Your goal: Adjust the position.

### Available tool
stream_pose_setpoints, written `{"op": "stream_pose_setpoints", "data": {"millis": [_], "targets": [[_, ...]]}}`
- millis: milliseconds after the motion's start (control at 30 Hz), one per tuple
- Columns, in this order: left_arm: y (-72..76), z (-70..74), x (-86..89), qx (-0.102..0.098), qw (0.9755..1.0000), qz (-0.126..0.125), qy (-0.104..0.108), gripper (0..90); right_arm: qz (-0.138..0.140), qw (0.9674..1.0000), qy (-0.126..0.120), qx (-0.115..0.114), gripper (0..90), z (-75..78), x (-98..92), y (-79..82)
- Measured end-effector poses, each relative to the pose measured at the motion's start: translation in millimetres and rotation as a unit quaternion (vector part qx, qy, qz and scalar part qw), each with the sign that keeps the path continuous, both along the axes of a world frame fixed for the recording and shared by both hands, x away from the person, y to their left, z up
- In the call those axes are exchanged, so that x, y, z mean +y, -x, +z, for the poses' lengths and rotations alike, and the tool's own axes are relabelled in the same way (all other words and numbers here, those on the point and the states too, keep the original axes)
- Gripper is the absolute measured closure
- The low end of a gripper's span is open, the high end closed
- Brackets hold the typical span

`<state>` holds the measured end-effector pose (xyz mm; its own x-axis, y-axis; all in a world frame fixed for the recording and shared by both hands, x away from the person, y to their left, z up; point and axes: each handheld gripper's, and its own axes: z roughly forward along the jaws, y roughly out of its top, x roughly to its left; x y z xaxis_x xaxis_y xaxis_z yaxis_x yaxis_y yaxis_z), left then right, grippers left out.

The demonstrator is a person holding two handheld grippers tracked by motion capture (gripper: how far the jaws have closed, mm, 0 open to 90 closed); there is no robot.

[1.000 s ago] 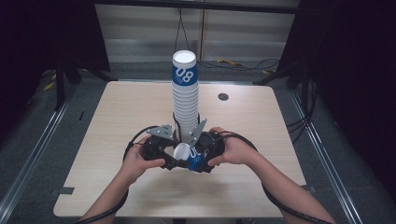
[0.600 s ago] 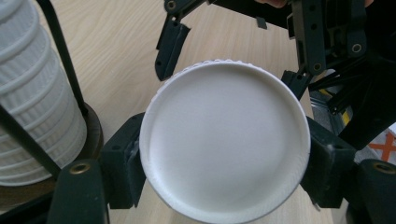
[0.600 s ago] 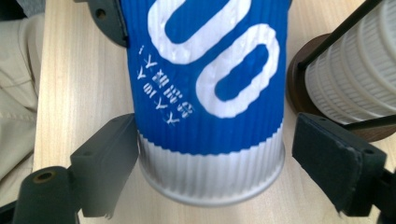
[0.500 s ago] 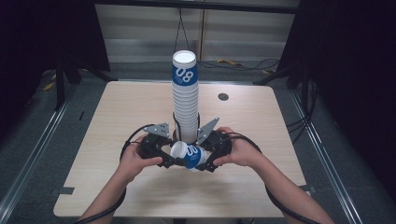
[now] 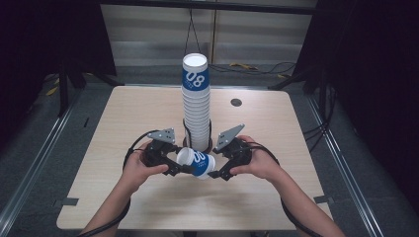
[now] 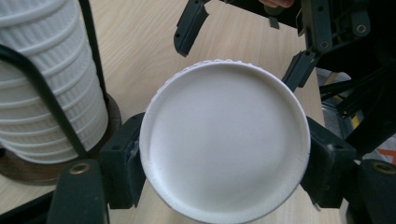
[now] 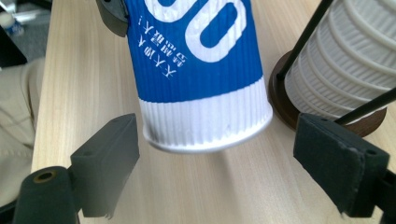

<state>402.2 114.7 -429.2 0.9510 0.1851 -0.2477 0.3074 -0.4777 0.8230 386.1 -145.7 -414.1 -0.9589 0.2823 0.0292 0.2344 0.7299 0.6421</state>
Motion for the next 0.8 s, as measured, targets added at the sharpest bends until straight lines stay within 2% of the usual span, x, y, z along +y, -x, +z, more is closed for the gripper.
{"op": "stream_pose_setpoints", "data": {"millis": [167, 267, 567, 600, 800], "targets": [[-0.2, 1.3, 2.3, -0.003, 1.0000, 0.003, -0.003, 27.9, -0.009, 0.9998, -0.019, -0.007, 13.8, -1.0, -3.2, -0.4], [-0.1, 0.3, 3.3, -0.002, 1.0000, 0.006, -0.006, 27.9, -0.023, 0.9989, -0.040, -0.008, 13.8, -3.9, -6.7, -0.2], [-0.2, 0.3, 4.8, -0.003, 0.9999, 0.008, -0.008, 27.9, -0.033, 0.9977, -0.058, -0.011, 13.7, -8.6, -9.2, 2.4], [-0.4, 0.5, 5.7, -0.002, 0.9999, 0.010, -0.006, 27.9, -0.038, 0.9969, -0.067, -0.012, 13.7, -10.0, -9.9, 2.8], [-1.1, 1.7, 8.5, -0.001, 0.9999, 0.014, -0.004, 27.9, -0.048, 0.9954, -0.081, -0.016, 13.6, -15.3, -13.1, 4.6]]}}
